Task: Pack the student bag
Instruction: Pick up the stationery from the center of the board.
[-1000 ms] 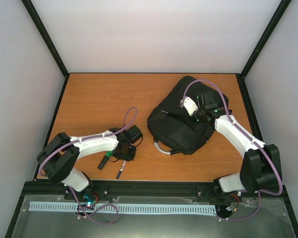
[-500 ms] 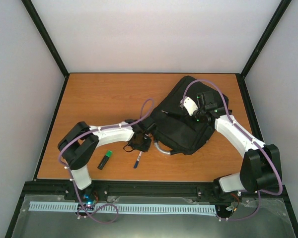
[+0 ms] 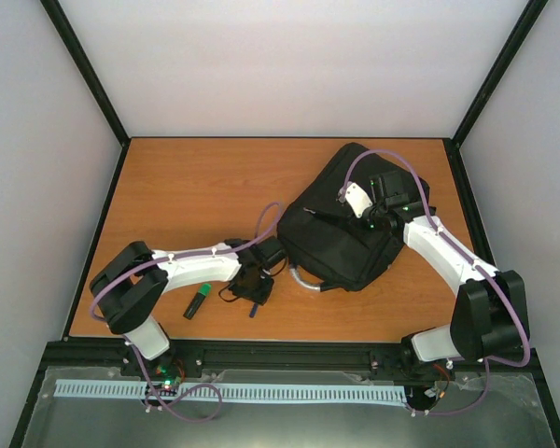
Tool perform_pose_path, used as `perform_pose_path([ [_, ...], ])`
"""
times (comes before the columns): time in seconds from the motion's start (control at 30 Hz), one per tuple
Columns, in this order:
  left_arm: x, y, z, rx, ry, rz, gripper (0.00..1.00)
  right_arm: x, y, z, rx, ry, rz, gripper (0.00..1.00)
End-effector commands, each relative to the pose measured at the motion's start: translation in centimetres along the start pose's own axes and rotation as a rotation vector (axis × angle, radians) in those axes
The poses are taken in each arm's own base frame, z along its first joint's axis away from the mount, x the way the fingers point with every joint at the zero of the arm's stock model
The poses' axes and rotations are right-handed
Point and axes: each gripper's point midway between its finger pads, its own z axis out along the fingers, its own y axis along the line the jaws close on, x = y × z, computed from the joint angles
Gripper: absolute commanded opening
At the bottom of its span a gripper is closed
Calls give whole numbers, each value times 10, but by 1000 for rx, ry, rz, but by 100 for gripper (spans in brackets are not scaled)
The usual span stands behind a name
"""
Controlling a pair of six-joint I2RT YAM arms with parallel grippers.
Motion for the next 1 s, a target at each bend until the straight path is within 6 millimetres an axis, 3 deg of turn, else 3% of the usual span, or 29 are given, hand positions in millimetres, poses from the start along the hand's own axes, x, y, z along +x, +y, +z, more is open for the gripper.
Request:
perform_pose_path([
  [0.0,17,-7,-7,9,31,5,43,-4,2,-2,-22,-13,-5,3],
  [0.23,29,-4,-5,-16,60,6,32,-6,2,-6,-16,-25,-6,3],
  [0.63,22,-7,1,-14,45,26,10,-7,2,-9,-15,-30,-6,3],
  [0.77,7,-11,-15,-14,-12,43,9,-7,2,-8,-13,-31,-7,3],
  [0.97,-36,-30,-52,23,-146,76,9,-8,3,-8,-19,-32,-5,3],
])
